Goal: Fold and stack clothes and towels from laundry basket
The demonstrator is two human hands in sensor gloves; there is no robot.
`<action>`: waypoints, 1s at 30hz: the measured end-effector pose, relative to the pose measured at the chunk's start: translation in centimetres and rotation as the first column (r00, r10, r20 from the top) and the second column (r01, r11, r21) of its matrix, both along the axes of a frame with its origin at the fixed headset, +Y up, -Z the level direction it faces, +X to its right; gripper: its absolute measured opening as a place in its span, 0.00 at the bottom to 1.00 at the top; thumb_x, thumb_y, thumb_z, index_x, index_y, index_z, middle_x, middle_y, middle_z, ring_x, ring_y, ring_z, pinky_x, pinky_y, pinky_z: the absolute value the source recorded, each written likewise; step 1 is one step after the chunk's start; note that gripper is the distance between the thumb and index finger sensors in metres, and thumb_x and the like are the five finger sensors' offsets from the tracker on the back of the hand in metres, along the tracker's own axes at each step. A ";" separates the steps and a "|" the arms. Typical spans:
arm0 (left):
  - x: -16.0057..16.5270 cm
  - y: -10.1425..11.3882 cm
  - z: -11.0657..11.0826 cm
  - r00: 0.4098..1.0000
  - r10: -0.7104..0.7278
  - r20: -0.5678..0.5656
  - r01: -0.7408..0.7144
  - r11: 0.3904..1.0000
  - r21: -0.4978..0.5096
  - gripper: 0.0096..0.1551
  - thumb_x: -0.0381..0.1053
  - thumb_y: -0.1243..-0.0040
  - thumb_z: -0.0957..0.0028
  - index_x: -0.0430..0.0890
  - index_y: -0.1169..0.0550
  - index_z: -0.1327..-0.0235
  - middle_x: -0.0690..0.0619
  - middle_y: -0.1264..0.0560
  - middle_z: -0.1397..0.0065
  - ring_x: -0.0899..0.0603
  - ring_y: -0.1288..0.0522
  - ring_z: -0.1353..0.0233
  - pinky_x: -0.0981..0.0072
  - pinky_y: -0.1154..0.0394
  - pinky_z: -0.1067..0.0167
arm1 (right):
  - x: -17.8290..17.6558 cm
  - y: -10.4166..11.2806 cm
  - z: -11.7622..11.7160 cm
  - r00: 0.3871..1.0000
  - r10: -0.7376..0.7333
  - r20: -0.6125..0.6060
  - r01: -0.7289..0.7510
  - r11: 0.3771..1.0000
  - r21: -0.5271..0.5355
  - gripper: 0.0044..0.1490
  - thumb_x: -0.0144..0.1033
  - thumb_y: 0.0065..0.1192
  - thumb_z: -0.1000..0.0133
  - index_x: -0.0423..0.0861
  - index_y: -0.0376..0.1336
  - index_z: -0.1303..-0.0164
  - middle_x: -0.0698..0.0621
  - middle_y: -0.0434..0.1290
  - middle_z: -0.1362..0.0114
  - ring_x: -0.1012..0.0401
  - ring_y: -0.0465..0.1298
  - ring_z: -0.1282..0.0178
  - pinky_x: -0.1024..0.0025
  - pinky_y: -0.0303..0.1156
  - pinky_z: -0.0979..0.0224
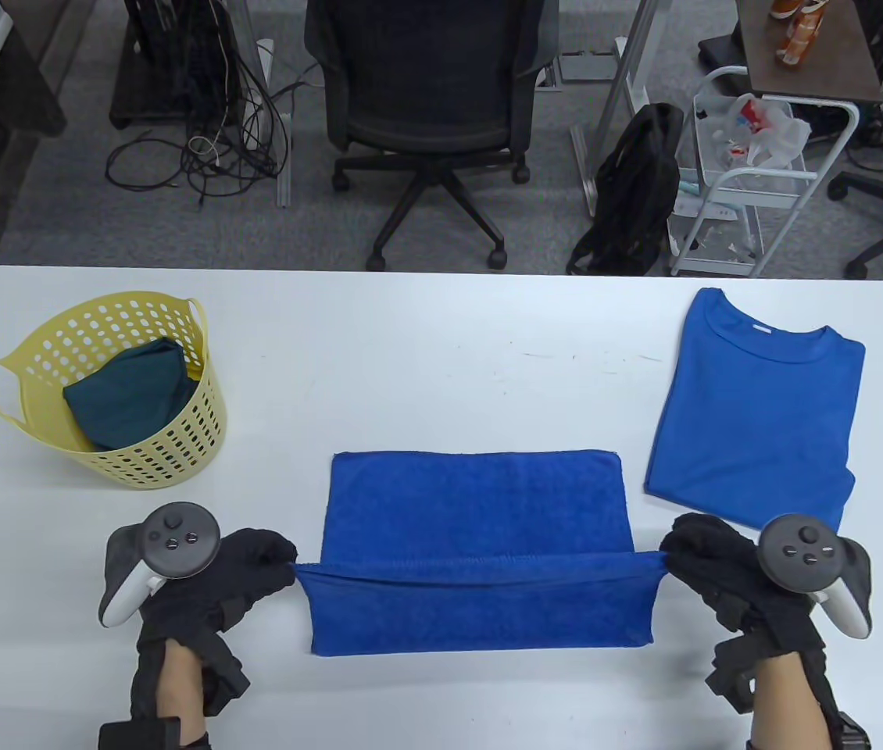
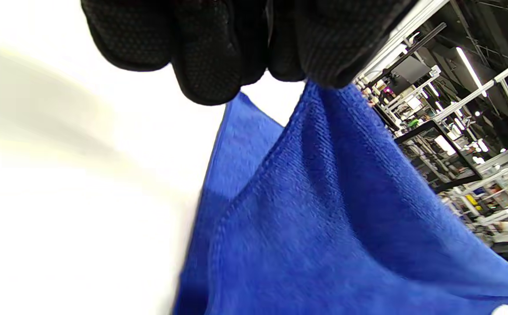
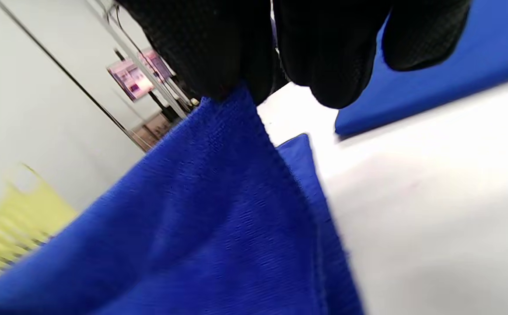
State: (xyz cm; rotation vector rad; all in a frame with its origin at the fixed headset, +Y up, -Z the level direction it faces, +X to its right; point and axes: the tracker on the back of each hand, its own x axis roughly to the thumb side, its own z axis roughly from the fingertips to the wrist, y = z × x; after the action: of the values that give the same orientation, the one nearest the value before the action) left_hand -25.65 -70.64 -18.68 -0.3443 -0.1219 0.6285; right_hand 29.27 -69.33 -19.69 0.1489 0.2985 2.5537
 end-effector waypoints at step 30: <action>6.4 -6.6 -14.0 0.775 -0.623 -0.105 0.597 0.777 -0.201 0.21 0.60 0.35 0.38 0.54 0.21 0.36 0.45 0.28 0.23 0.41 0.23 0.30 0.42 0.25 0.32 | -6.8 -7.8 -13.0 0.704 0.700 0.120 -0.702 0.712 -0.034 0.22 0.36 0.61 0.35 0.42 0.67 0.32 0.30 0.53 0.13 0.30 0.53 0.19 0.24 0.52 0.25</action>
State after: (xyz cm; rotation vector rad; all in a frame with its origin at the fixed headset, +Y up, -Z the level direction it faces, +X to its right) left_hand -19.27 -77.26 -32.71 -0.4550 0.2031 0.0074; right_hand 22.45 -77.10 -32.67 -0.1612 0.3340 3.3153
